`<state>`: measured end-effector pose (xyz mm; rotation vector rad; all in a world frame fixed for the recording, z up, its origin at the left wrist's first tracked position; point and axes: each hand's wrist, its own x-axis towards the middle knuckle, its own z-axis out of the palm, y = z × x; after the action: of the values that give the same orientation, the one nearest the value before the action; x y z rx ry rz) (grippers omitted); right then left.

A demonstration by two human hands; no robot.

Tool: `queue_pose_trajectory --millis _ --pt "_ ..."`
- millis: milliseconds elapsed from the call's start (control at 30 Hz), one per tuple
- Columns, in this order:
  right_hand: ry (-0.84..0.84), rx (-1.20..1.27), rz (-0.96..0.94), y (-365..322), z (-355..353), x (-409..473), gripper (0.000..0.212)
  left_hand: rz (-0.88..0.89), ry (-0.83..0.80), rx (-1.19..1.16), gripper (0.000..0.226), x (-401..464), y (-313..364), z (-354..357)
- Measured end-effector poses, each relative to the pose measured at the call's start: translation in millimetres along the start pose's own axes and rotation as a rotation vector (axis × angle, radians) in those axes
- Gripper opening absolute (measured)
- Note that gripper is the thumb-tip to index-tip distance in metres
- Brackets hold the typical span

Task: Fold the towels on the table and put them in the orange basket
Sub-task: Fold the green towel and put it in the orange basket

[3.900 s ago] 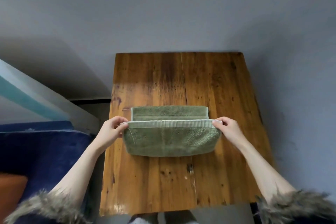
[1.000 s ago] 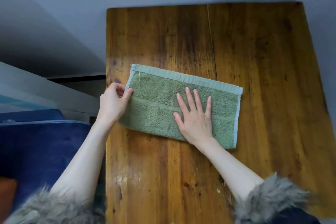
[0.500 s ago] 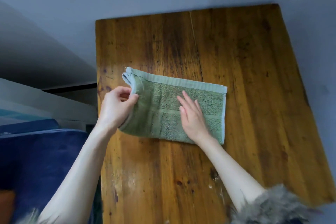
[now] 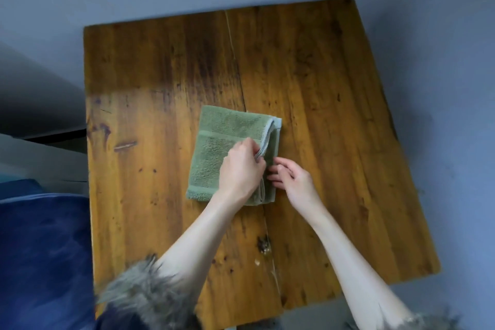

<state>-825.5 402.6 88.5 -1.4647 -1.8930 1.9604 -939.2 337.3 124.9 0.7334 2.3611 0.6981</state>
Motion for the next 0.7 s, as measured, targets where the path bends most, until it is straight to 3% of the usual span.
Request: queue_pose_trajectory --millis 100,200,267,400,500,700 --pt "-0.013 -0.016 0.023 -4 -2 9 0.029 0.006 0.02 -0.031 0.02 2 -5 12" --pt "0.005 0.186 0.089 -15 0 18 0.019 0.076 0.051 -0.083 0.019 1 -14 9" --pt "0.048 0.228 0.117 -23 3 27 0.017 0.155 0.195 -0.068 0.015 0 -25 3" --pt "0.101 0.008 0.04 -32 10 40 0.011 0.185 0.407 0.163 0.031 -3 -56 -9" --pt "0.144 -0.064 -0.03 -34 10 42 0.011 0.195 0.38 0.219 0.037 -8 -70 -7" --pt "0.167 0.096 -0.082 -29 10 38 0.01 0.267 0.274 0.355 0.045 -18 -77 14"
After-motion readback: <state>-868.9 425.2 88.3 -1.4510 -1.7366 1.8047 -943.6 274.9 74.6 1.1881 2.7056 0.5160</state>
